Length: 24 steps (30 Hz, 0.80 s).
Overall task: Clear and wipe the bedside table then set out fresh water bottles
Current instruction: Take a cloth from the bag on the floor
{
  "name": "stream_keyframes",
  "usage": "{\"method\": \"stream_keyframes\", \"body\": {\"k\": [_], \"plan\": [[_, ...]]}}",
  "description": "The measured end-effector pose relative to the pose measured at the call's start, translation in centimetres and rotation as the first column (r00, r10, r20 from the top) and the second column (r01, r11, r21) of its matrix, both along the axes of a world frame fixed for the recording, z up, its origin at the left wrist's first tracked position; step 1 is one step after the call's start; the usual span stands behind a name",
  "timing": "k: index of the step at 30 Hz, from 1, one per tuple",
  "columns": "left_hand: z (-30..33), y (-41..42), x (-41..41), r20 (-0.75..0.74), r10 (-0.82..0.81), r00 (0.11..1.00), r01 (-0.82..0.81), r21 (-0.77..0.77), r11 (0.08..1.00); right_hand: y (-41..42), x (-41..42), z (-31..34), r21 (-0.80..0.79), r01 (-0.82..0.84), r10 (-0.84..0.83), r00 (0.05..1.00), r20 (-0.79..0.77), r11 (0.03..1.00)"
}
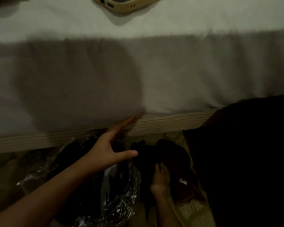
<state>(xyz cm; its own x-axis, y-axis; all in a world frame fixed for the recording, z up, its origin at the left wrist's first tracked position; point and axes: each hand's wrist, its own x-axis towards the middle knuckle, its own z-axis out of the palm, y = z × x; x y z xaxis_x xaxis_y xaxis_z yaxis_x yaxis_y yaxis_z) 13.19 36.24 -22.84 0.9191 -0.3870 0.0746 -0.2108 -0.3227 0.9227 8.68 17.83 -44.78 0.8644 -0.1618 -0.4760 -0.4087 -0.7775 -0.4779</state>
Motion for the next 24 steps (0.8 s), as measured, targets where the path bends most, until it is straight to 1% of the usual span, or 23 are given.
{"method": "stream_keyframes", "body": {"k": [1,2,3,5,7,10,12,14,17,19,21,22,23,24], "plan": [[0.0,-0.2,-0.2,-0.016,0.003,1.0,-0.003,-0.015,1.0,-0.4,0.3,0.5,0.132,0.078,-0.078,0.997,-0.005,0.988],[0.0,-0.4,-0.3,-0.033,0.008,0.999,-0.009,-0.035,0.999,-0.7,0.3,1.0,0.25,0.131,-0.146,0.989,0.04,0.959],[0.0,-0.7,-0.5,-0.047,0.014,0.999,-0.017,-0.06,0.998,-1.1,0.2,1.6,0.335,0.154,-0.196,0.976,0.097,0.929],[0.5,-1.5,-0.6,-0.066,0.019,0.998,-0.026,-0.112,0.993,-1.6,0.0,4.0,0.438,0.189,-0.288,0.943,0.17,0.879],[1.7,-2.7,-0.6,-0.055,0.007,0.998,-0.015,-0.137,0.99,-2.0,0.1,9.4,0.471,0.168,-0.318,0.912,0.26,0.866],[4.3,-5.3,0.0,0.007,-0.035,0.999,0.035,-0.142,0.989,-3.7,-0.6,16.8,0.471,0.091,-0.308,0.86,0.407,0.877],[7.1,-8.0,0.8,0.067,-0.098,0.993,0.109,-0.185,0.977,-5.3,-2.3,21.6,0.495,0.109,-0.366,0.81,0.459,0.862],[10.7,-11.8,1.4,0.144,-0.187,0.972,0.218,-0.247,0.944,-7.4,-4.7,26.6,0.542,0.16,-0.467,0.733,0.495,0.825],[16.4,-18.2,0.7,0.276,-0.344,0.898,0.423,-0.319,0.848,-10.6,-8.8,34.1,0.569,0.223,-0.57,0.606,0.554,0.791],[19.0,-22.0,-0.6,0.34,-0.444,0.829,0.546,-0.323,0.773,-12.5,-11.7,39.0,0.56,0.256,-0.598,0.533,0.599,0.788],[20.8,-25.2,-2.1,0.346,-0.526,0.777,0.628,-0.362,0.689,-14.1,-14.8,43.6,0.531,0.302,-0.609,0.456,0.648,0.792],[21.5,-26.5,-2.7,0.331,-0.551,0.766,0.643,-0.401,0.653,-15.0,-16.4,45.7,0.511,0.333,-0.61,0.416,0.674,0.792],[22.0,-27.8,-3.3,0.31,-0.564,0.765,0.642,-0.436,0.631,-15.9,-18.1,47.6,0.502,0.368,-0.619,0.37,0.693,0.782],[22.3,-28.9,-3.7,0.296,-0.566,0.77,0.635,-0.444,0.632,-16.8,-19.7,49.3,0.501,0.414,-0.637,0.317,0.703,0.76]]}}
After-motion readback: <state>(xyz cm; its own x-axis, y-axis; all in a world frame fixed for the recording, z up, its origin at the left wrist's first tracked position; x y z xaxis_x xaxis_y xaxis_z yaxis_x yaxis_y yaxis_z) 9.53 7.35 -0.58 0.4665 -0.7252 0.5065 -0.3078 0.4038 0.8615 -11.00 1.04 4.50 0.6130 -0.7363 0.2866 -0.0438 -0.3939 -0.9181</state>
